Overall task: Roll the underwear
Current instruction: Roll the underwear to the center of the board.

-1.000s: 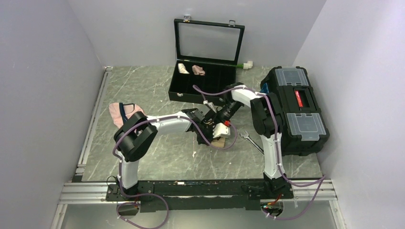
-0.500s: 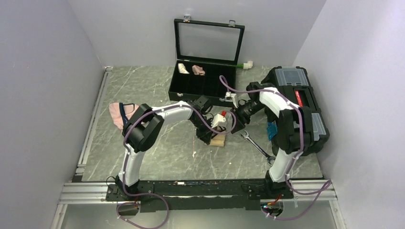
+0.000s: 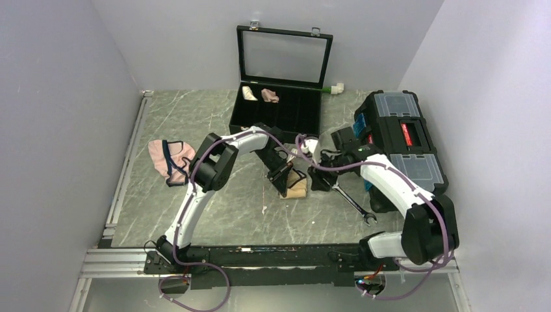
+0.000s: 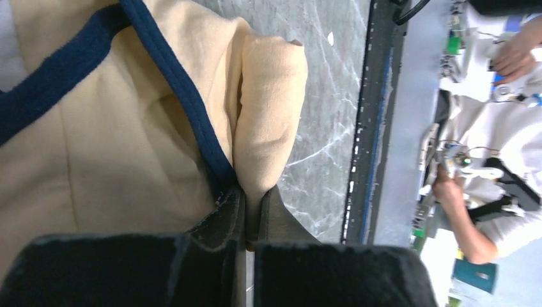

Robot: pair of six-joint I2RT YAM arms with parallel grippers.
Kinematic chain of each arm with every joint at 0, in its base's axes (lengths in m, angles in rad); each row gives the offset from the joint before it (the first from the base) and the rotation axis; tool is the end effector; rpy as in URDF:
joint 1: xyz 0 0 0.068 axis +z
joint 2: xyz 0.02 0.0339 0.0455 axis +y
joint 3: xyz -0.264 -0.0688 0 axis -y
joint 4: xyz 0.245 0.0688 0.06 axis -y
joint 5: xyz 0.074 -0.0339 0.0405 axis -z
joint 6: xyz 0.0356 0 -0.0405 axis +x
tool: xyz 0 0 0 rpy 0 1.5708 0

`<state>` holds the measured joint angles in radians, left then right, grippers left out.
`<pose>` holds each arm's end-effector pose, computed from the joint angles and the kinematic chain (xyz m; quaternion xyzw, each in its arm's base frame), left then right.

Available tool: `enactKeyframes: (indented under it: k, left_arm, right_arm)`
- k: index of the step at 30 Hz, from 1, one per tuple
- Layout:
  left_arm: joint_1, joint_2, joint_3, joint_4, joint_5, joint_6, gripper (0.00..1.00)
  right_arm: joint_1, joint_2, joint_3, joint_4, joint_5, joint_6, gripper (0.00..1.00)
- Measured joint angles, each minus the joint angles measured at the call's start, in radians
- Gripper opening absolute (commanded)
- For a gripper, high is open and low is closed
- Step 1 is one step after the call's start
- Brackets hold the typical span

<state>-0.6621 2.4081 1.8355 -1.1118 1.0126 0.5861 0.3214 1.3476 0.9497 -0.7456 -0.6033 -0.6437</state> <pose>0.3316 -0.2968 0.1157 -0.4879 -0.7246 0.4819 0.0680 0.2341 0.0992 0.2373 -0.4888 0.7974 0.2541 0.2464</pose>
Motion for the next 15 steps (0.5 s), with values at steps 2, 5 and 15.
enactKeyframes:
  k: [2,5,15]
  left_arm:
    - [0.002,0.029,0.028,-0.046,0.023,0.003,0.0]
    - [0.002,0.074,0.066,-0.122,0.061,0.023,0.0]
    - [-0.001,0.157,0.129,-0.283,0.109,0.038,0.0]
  right_arm:
    - [0.067,-0.021,-0.031,0.039,0.047,0.003,0.51]
    - [0.153,-0.026,-0.059,0.073,0.123,0.009,0.53]
    - [0.356,0.041,-0.081,0.169,0.317,-0.007,0.58]
